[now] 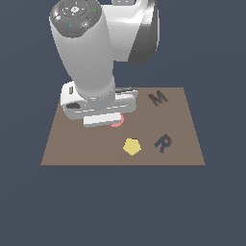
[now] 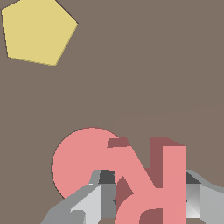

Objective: Insert a designated object into the corresponding slot on a board.

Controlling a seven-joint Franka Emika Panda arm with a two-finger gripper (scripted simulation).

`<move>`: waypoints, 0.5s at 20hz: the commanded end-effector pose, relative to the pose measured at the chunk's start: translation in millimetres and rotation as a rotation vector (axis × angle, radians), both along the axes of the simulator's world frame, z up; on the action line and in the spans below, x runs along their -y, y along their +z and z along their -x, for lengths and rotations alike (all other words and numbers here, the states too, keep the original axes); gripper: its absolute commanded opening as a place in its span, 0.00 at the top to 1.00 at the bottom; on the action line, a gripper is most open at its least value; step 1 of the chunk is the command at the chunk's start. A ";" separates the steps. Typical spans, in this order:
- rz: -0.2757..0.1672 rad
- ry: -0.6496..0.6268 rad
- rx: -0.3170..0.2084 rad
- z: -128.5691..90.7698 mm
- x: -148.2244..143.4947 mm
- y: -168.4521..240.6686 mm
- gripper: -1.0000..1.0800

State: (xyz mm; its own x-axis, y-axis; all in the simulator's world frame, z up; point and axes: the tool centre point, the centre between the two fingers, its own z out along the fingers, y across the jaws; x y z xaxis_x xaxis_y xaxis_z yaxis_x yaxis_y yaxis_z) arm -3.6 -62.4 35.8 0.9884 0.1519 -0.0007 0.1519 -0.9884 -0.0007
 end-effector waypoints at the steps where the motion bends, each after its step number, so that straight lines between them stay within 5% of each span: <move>1: 0.000 -0.076 0.001 2.1 -15.8 0.5 1.00; 10: 0.000 -0.339 0.001 -1.7 -72.3 1.7 1.00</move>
State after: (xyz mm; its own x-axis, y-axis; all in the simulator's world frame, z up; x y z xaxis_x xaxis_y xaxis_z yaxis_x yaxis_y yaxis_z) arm -3.3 0.4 37.0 0.9901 -0.1402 -0.0006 -0.1402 -0.9901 -0.0010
